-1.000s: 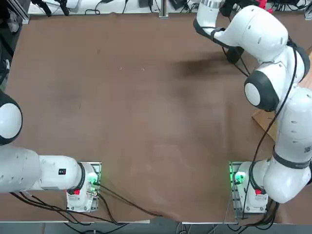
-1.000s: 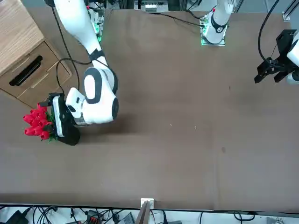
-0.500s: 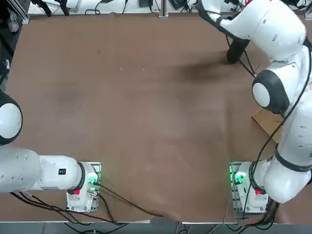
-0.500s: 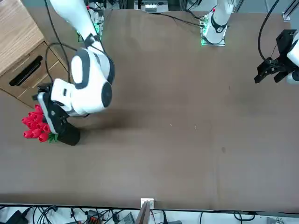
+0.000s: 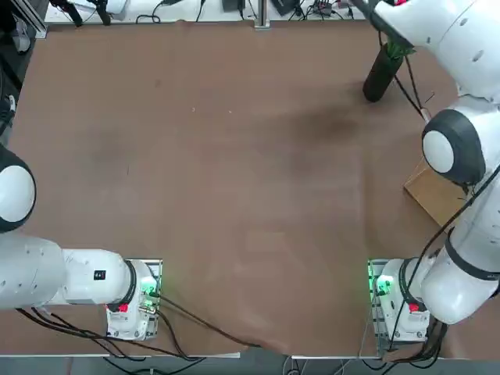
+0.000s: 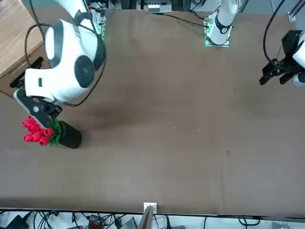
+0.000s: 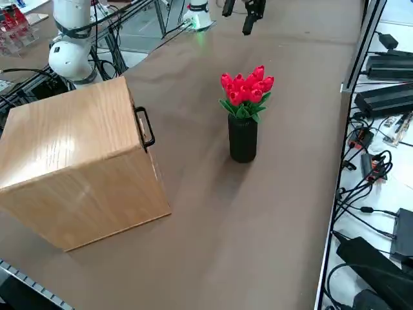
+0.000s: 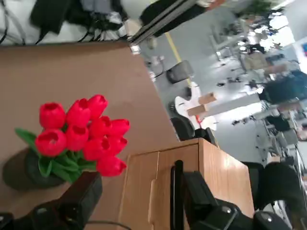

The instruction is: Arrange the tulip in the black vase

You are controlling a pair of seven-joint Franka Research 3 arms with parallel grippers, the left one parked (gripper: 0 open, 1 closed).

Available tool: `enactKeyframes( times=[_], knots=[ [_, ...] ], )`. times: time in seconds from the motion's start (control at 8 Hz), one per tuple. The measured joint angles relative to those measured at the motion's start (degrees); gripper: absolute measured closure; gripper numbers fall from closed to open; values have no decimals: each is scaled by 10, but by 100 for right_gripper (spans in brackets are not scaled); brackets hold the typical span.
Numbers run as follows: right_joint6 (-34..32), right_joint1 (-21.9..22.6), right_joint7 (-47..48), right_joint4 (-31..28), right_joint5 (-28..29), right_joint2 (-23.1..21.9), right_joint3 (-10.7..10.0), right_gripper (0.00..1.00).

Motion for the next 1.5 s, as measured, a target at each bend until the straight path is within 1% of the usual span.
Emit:
enactKeyframes(
  times=[0.25,0.38,0.5,0.75,0.88,1.0,1.12,1.25,1.5],
  knots=[
    [13,-20,-77,5,55,-12,-1,0],
    [29,-40,-116,6,103,-19,-2,0],
    [45,-68,-162,8,165,-29,-3,0],
    [56,-139,-249,8,314,-46,-6,0],
    [57,-167,-281,8,373,-51,-6,0],
    [58,-186,-309,9,415,-54,-6,0],
    [58,-198,-332,9,444,-60,-6,0],
    [57,-206,-352,8,461,-65,-6,0],
    [65,-224,-382,-10,475,-84,-5,0]
  ],
)
